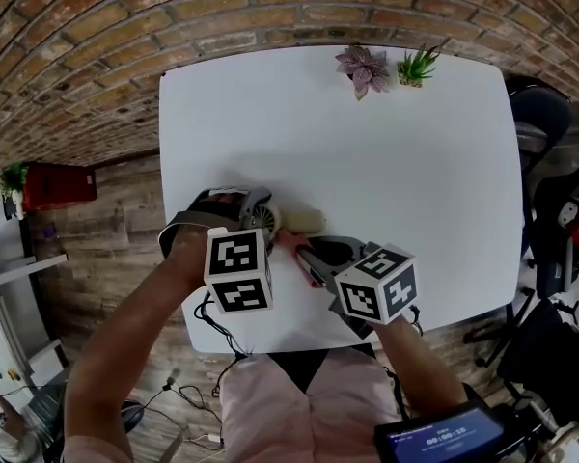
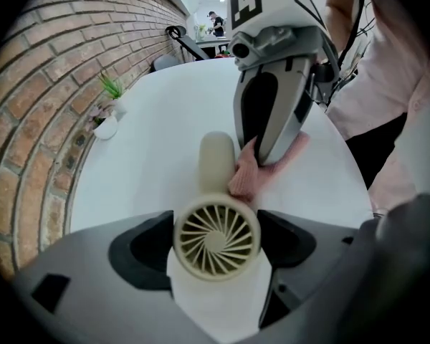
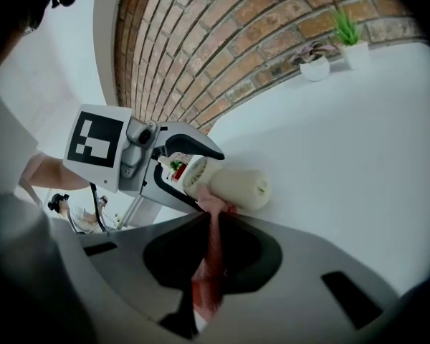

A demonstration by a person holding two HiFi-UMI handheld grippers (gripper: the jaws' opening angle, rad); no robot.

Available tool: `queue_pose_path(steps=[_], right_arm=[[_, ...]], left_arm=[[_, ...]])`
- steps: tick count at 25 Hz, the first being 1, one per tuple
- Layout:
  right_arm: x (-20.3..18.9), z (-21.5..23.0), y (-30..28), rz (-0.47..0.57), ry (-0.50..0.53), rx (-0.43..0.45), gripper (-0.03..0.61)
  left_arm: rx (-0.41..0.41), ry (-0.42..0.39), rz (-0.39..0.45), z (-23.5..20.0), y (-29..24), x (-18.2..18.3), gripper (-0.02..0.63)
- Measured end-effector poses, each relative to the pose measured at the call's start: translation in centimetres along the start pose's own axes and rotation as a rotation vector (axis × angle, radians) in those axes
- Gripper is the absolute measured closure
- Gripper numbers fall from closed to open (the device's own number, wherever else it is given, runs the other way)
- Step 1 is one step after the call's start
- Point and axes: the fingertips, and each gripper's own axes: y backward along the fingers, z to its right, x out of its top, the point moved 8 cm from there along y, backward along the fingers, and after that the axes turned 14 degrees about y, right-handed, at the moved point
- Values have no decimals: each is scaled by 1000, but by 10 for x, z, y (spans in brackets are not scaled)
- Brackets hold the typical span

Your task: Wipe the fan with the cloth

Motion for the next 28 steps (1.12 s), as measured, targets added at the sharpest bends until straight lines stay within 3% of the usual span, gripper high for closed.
queue_pose_path(steps=[28], right_arm=[[-19,24,37,35,-82,-88,543]], left_arm=[[-24,-134,-78,4,-5,12,241]])
